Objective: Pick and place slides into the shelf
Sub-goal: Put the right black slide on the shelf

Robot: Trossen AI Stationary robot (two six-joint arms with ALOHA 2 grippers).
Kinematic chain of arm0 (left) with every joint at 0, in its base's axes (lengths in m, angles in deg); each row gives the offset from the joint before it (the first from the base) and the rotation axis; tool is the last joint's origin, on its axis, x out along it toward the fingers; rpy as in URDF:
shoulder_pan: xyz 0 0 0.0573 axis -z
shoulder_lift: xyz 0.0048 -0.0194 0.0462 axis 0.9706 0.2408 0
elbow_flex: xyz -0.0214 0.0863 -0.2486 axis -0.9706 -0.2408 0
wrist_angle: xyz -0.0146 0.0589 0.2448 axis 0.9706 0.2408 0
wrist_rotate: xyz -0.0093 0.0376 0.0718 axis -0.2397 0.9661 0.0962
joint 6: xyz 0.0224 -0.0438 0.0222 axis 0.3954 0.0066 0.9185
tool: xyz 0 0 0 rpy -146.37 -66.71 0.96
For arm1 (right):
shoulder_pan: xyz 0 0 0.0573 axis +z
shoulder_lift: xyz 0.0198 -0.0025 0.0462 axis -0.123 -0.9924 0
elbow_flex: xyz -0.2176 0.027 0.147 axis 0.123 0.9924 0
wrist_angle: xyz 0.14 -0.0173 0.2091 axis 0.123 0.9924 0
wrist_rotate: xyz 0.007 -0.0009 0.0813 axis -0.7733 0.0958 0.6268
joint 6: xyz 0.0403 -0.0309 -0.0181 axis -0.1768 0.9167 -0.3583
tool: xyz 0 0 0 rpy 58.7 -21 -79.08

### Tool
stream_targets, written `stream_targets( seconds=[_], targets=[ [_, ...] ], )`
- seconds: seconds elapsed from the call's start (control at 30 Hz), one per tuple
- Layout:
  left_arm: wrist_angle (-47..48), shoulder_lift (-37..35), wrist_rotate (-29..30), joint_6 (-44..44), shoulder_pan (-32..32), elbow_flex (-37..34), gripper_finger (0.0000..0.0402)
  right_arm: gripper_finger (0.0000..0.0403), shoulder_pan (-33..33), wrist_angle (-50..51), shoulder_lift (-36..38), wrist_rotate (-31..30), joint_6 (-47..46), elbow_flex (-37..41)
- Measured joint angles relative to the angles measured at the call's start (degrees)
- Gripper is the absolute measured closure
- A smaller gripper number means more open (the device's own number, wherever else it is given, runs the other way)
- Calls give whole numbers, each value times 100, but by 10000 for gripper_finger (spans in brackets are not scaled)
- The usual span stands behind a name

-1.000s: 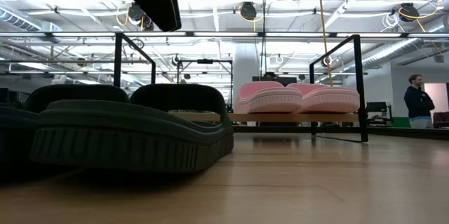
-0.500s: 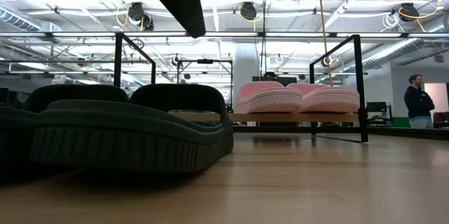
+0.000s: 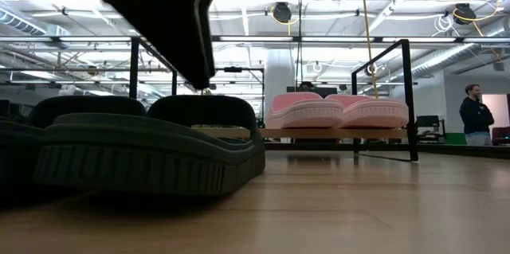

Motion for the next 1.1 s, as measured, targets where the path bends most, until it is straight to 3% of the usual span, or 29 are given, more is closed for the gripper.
stream_targets(
  seconds=[0.9,1.1],
  targets=[
    [-903,-5,298,10,-466,-869,202,292,0,0,0,26,106,0],
    [-887,-3,562,-71,-503,-881,266,292,0,0,0,26,155,0]
  ],
)
